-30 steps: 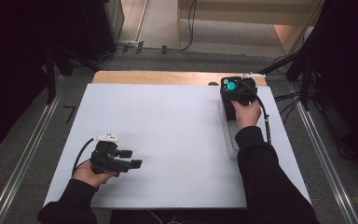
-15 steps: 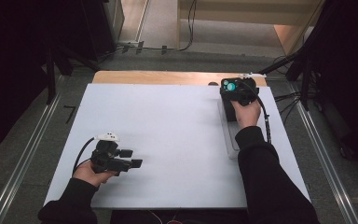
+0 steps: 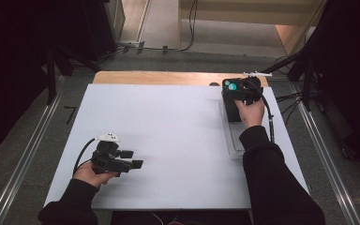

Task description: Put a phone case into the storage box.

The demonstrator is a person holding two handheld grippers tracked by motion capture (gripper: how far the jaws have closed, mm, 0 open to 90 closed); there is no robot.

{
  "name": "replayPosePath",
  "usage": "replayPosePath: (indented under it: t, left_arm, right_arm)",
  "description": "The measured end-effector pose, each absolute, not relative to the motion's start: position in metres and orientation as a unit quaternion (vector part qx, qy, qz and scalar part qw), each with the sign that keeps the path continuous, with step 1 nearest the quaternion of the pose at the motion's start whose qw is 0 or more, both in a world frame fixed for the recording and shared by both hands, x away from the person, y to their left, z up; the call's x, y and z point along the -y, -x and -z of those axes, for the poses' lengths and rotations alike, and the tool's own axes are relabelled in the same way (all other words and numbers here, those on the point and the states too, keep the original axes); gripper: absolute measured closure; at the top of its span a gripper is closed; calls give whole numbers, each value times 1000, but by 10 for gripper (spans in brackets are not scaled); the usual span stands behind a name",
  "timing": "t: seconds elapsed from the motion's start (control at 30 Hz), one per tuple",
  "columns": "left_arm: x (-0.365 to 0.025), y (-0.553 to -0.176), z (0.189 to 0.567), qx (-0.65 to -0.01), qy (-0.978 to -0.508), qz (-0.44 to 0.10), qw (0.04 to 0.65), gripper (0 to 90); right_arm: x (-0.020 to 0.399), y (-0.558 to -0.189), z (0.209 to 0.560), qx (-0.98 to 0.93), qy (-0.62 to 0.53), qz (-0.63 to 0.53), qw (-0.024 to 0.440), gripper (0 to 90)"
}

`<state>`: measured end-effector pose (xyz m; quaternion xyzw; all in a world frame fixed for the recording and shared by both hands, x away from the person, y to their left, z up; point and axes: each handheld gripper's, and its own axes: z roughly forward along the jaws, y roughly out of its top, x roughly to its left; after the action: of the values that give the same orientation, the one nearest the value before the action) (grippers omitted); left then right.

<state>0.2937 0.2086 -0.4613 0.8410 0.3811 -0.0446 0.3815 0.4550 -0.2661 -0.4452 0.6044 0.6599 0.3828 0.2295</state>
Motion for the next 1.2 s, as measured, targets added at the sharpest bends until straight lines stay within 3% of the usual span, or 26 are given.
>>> replayPosePath:
  t: [0.23, 0.4, 1.2]
  left_arm:
    - [-208, -294, 461, -381, -839, 45, 385, 329]
    - [-209, -293, 461, -383, -839, 45, 385, 329]
    - [-208, -291, 460, -380, -841, 43, 384, 329]
  right_arm:
    - [264, -449, 432, -672, -597, -373, 231, 0]
    - [264, -443, 423, -683, -588, -387, 197, 0]
    - [221, -402, 398, -741, -516, -410, 126, 0]
